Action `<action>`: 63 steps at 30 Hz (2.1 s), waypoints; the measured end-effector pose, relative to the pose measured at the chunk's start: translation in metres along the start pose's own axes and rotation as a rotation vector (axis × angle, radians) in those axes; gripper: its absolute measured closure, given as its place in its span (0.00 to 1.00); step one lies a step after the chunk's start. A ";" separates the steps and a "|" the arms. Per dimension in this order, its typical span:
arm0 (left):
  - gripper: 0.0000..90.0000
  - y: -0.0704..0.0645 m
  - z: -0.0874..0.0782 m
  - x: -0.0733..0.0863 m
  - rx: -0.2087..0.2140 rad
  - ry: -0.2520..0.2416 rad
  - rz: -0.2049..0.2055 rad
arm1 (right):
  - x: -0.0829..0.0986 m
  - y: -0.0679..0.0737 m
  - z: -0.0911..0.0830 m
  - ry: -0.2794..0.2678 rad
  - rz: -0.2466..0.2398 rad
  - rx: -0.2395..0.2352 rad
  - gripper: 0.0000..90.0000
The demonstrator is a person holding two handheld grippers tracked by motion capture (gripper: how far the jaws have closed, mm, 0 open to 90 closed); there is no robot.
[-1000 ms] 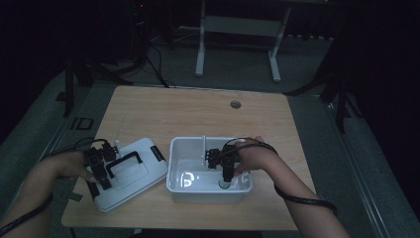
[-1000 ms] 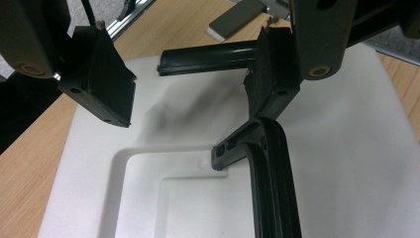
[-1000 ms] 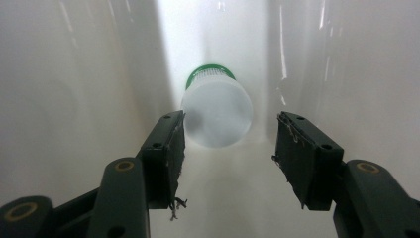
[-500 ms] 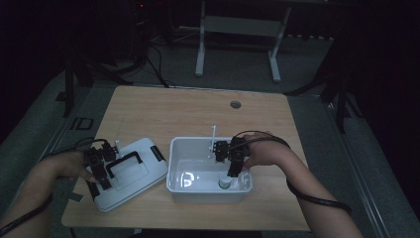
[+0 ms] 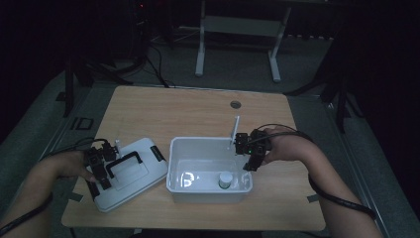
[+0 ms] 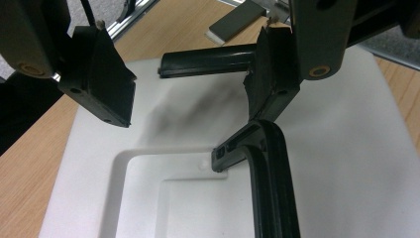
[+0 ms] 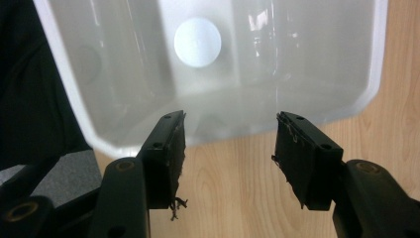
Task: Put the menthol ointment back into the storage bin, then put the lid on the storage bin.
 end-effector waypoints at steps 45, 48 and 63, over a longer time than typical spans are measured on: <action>0.54 0.015 0.000 -0.020 -0.066 -0.073 0.009 | 0.114 -0.017 0.095 0.077 0.205 -0.016 0.16; 0.62 0.017 0.000 -0.021 -0.099 -0.056 0.016 | 0.114 -0.016 0.099 0.089 0.197 -0.015 0.16; 0.92 0.006 0.003 -0.027 -0.144 0.059 0.009 | 0.114 -0.015 0.100 0.079 0.208 -0.010 0.16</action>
Point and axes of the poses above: each handheld gripper's, and its own axes: z roughly forward along the jaws, x roughly out of its underside, y roughly to its left, the point moved 9 cm from there along z, roughly forward along the jaws, and after that the axes turned 6 degrees about y, right-handed, at the moved point
